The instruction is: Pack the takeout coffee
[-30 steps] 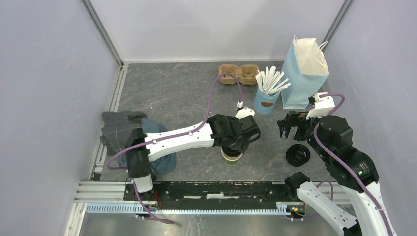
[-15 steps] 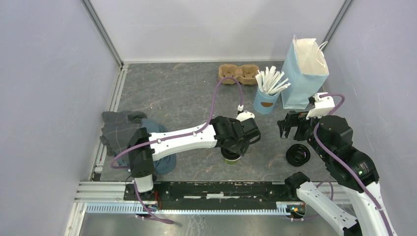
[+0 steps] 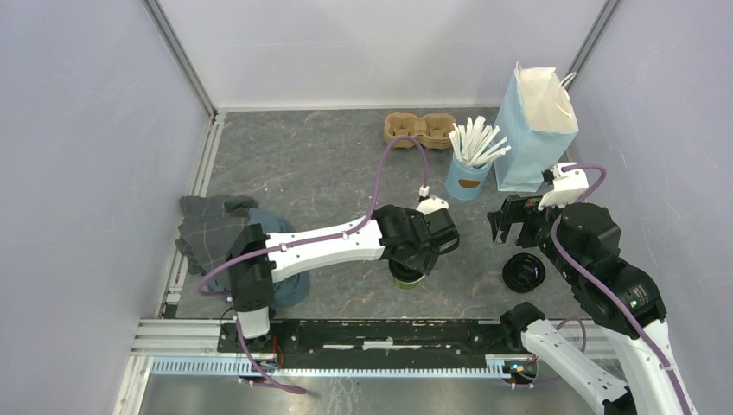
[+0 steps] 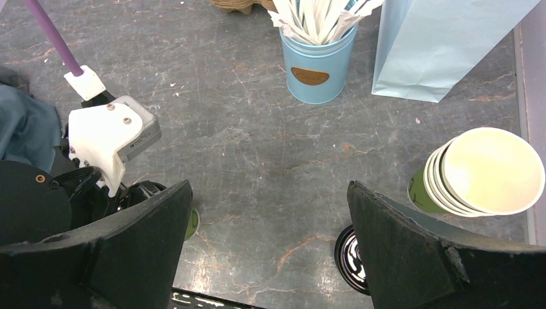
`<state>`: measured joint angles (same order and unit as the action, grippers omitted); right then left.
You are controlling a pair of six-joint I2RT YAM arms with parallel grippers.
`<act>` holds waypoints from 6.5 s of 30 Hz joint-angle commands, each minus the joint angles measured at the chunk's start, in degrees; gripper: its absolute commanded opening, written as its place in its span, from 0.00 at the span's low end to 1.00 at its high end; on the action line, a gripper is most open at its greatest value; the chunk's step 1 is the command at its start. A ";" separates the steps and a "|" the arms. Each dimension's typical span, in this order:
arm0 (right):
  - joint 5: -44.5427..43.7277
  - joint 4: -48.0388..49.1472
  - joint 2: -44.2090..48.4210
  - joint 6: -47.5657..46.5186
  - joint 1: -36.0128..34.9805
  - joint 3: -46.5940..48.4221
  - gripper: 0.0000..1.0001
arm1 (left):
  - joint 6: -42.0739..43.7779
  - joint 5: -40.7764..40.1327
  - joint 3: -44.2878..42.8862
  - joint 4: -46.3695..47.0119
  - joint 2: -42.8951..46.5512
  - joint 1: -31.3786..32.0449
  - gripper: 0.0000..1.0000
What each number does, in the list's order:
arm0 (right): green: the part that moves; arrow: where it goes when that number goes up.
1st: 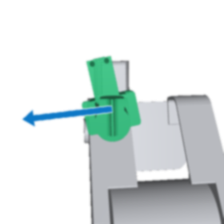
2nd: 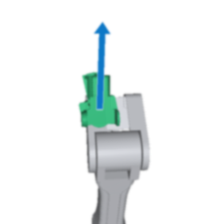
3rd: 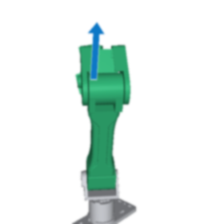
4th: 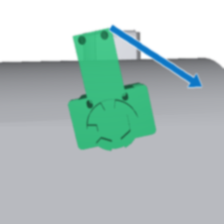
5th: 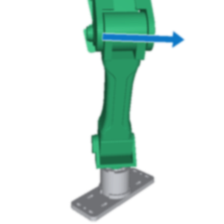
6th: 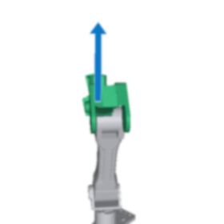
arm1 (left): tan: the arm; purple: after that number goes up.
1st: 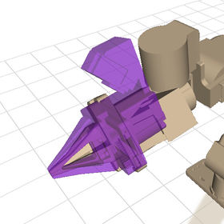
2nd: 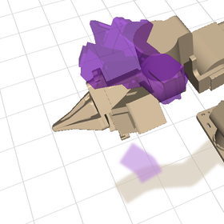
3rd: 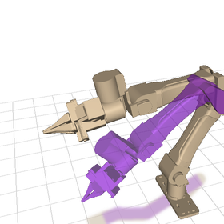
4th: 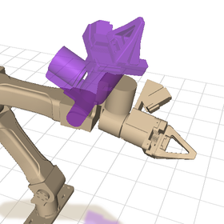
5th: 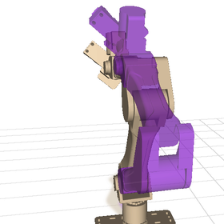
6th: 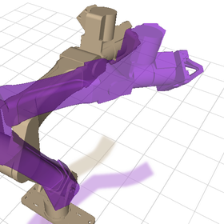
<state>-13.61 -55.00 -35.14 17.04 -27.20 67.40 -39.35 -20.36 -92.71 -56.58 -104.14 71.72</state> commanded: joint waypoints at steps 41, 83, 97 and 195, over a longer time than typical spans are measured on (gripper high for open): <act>-0.28 1.77 0.51 -0.86 0.14 -0.16 0.97 | 3.58 -0.34 -3.82 0.11 -2.35 0.08 0.63; 45.33 21.27 -11.35 7.21 0.24 -26.08 0.85 | -14.27 48.20 38.05 34.67 30.41 -25.93 0.88; 47.71 28.52 -13.37 13.10 0.23 -33.53 0.73 | -11.63 49.78 36.42 34.78 23.21 -25.79 0.71; 60.45 44.37 -24.20 7.84 12.44 -45.42 0.51 | -14.45 52.59 47.97 46.51 21.68 -29.16 0.58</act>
<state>52.51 -5.45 -58.08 29.56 -14.79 23.05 -53.28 33.52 -45.23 -9.50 -81.38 42.83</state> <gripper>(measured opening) 0.519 0.603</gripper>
